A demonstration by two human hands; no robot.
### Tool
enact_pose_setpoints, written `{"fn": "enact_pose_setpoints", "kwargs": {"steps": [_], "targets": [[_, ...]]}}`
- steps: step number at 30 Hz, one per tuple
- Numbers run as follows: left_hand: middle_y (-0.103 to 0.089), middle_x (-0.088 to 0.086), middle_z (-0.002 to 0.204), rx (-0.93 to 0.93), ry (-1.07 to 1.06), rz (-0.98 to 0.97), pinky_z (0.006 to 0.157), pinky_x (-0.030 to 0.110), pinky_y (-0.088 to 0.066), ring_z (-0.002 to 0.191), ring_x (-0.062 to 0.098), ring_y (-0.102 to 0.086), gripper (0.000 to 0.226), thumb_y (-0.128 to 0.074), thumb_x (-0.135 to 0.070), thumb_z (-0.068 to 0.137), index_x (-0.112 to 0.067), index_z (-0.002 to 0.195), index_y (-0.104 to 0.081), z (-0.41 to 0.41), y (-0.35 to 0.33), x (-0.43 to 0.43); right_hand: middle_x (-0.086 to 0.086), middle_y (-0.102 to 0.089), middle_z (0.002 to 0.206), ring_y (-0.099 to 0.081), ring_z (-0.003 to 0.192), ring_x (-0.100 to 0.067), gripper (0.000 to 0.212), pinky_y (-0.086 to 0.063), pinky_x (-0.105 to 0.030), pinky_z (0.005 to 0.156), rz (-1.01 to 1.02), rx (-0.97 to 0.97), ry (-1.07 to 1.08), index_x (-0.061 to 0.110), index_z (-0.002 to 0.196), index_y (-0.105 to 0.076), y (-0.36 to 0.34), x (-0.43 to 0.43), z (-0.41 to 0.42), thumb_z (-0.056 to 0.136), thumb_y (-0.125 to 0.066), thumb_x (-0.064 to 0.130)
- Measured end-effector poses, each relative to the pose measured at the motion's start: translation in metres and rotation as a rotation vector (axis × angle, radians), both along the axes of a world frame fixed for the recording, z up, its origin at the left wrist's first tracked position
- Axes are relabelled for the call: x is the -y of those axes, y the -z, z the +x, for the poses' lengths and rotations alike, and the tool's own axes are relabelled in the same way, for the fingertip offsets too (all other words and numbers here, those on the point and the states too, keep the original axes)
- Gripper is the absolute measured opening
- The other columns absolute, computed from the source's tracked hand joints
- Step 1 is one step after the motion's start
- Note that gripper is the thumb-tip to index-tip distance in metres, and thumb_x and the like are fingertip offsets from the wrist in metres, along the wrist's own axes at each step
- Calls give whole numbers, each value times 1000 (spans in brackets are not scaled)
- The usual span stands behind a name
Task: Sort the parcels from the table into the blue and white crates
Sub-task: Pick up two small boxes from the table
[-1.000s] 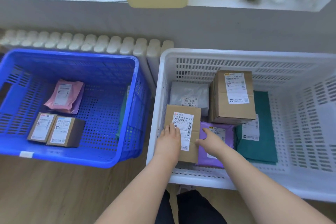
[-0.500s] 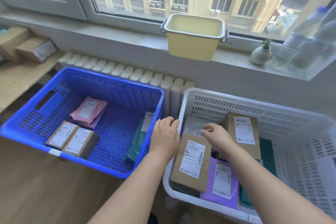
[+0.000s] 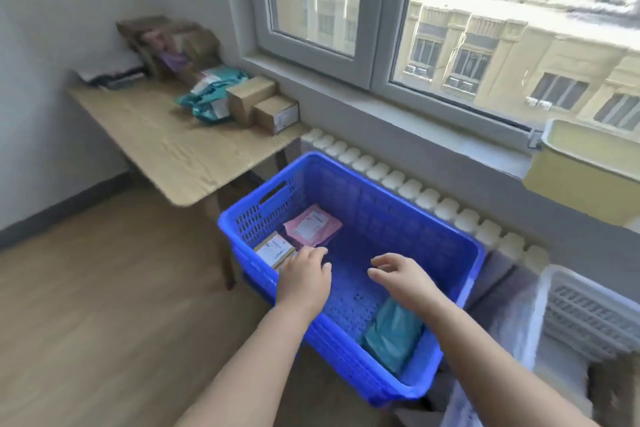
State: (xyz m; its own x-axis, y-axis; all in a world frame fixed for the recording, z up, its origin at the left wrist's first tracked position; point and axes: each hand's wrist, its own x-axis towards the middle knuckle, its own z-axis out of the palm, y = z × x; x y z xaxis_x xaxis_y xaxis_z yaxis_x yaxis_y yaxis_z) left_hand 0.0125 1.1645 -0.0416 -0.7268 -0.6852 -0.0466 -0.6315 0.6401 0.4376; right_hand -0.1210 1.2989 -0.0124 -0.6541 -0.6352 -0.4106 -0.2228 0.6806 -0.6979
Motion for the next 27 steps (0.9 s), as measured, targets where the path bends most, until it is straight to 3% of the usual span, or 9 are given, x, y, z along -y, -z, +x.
{"fn": "enact_pose_setpoints", "kwargs": {"steps": [4, 9, 18, 22, 25, 27], "targets": [[-62, 0, 124, -53, -172, 54, 95, 33, -40, 118, 22, -56, 31, -42, -25, 103, -21, 124, -64, 74, -9, 94, 2, -69, 113, -67, 98, -16, 31, -54, -32, 84, -22, -17, -123, 22, 119, -66, -4, 109, 59, 90, -65, 32], [-64, 0, 120, -81, -322, 65, 93, 32, -43, 115, 22, -58, 29, -46, -24, 100, -22, 122, -65, 144, -22, 183, 2, -68, 120, -64, 108, -15, 33, -48, -29, 95, -41, -29, -251, 23, 121, -66, -11, 219, 120, 89, -66, 33], [-57, 3, 130, -79, -464, 109, 101, 34, -43, 122, 23, -53, 34, -46, -28, 102, -19, 133, -56, 194, -28, 321, 4, -67, 109, -61, 77, -8, 23, -48, -24, 71, -118, 72, -378, 24, 114, -66, -20, 380, 157, 91, -65, 29], [-54, 2, 133, -33, -444, 97, 100, 35, -45, 123, 22, -52, 35, -43, -30, 103, -19, 135, -53, 187, -30, 396, 0, -67, 114, -64, 92, -12, 29, -46, -25, 78, -124, 55, -361, 22, 118, -66, -9, 460, 143, 90, -67, 29], [-53, 2, 136, -13, -449, 115, 101, 36, -45, 124, 21, -51, 37, -42, -29, 104, -19, 138, -51, 177, -35, 454, -2, -62, 122, -62, 91, -11, 34, -45, -22, 70, -105, 86, -365, 22, 125, -62, -6, 522, 131, 91, -65, 29], [-52, 0, 137, -6, -455, 121, 100, 36, -46, 125, 20, -51, 38, -41, -31, 104, -20, 140, -50, 175, -41, 490, -5, -60, 127, -60, 99, -15, 37, -47, -25, 77, -96, 95, -373, 21, 128, -59, -9, 561, 128, 93, -64, 29]]}}
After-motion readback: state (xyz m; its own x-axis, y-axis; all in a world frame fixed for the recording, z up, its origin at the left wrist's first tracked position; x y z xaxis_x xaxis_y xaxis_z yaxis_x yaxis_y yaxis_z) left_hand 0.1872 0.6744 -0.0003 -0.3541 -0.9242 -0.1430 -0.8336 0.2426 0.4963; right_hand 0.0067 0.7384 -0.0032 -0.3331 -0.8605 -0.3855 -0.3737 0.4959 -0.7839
